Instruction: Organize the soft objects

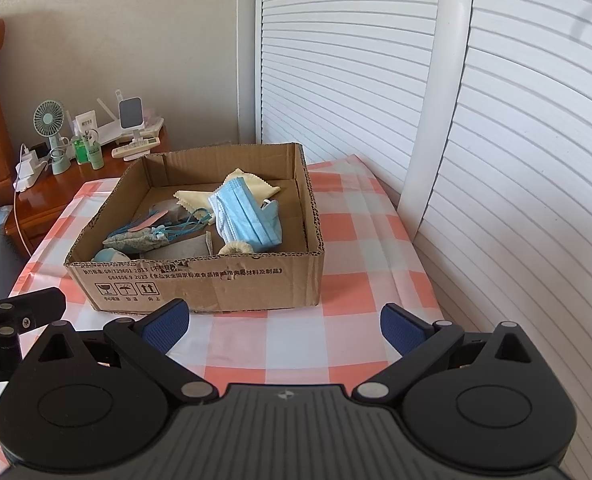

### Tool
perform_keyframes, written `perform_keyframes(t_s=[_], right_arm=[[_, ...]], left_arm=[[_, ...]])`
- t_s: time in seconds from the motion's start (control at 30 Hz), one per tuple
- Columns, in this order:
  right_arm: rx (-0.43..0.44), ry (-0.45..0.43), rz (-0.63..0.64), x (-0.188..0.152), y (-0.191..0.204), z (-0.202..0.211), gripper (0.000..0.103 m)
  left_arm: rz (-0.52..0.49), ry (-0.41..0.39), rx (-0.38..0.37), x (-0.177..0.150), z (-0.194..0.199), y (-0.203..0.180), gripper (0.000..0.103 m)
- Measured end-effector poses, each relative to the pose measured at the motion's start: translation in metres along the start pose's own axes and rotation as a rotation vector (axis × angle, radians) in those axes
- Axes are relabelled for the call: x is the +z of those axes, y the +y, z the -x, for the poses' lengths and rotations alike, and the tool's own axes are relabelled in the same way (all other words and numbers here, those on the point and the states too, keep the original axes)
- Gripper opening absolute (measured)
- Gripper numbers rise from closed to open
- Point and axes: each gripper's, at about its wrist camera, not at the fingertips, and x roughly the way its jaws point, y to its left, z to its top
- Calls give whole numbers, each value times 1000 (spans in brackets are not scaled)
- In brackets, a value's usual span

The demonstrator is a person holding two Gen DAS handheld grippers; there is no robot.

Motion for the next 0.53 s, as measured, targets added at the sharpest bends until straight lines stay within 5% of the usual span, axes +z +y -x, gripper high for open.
perform_keyframes(t_s=[0.53], right_arm=[[2, -2, 2, 0, 1, 3, 103]], left_arm=[[3, -1, -2, 0, 2, 0, 102]])
